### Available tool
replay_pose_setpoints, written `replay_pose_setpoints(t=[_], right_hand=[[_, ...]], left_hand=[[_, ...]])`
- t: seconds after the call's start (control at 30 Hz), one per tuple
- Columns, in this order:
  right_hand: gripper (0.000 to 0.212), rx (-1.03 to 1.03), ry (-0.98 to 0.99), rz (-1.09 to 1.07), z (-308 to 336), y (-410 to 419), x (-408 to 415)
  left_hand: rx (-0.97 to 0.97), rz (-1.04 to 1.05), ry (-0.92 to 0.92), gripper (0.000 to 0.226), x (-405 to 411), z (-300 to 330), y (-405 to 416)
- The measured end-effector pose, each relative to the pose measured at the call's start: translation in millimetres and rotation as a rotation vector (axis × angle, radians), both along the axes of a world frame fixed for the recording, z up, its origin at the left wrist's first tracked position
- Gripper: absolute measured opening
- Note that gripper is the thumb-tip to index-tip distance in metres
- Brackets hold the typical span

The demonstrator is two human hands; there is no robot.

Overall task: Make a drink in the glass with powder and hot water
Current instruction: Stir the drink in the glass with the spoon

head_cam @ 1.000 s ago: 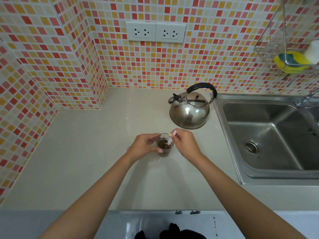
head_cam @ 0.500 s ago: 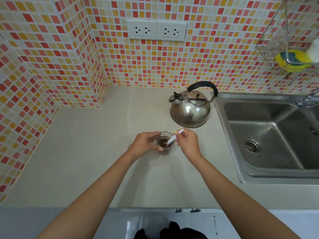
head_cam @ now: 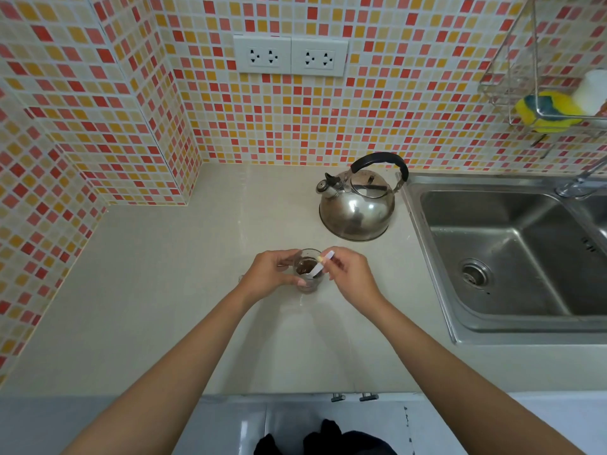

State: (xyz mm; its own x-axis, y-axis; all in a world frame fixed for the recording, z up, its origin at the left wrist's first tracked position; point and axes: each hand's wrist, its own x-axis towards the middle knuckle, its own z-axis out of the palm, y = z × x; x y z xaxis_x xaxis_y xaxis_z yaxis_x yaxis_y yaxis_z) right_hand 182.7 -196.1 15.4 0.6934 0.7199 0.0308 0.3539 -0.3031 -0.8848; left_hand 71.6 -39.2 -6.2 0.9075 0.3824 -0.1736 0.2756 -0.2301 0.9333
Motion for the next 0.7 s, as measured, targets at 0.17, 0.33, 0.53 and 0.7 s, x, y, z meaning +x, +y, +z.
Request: replay_pose_setpoints(t=[0.17,0.33,0.53,0.7], right_hand=[[0.015,-0.031,-0.195,0.18,7.6,8.0,4.6],[0.016,-0.062,-0.205,0.125,6.6,4.6,11.5],[0.019,-0.02,-0.121,0.042,6.9,12.0,7.3],[0.02,-0.074,-0.096,0.021,4.0,9.3,13.1]], left_hand=[[0.001,-0.004,0.004,0.059,-0.8,-0.3,0.5],[-0.014,0.016,0.006,0.063,-0.1,-1.3,0.7],[-0.013,0.016,0.005,0.063,-0.2,-0.8,0.0],[0.007,0.014,0.004,0.063,-0.3,0.6,-0.5]])
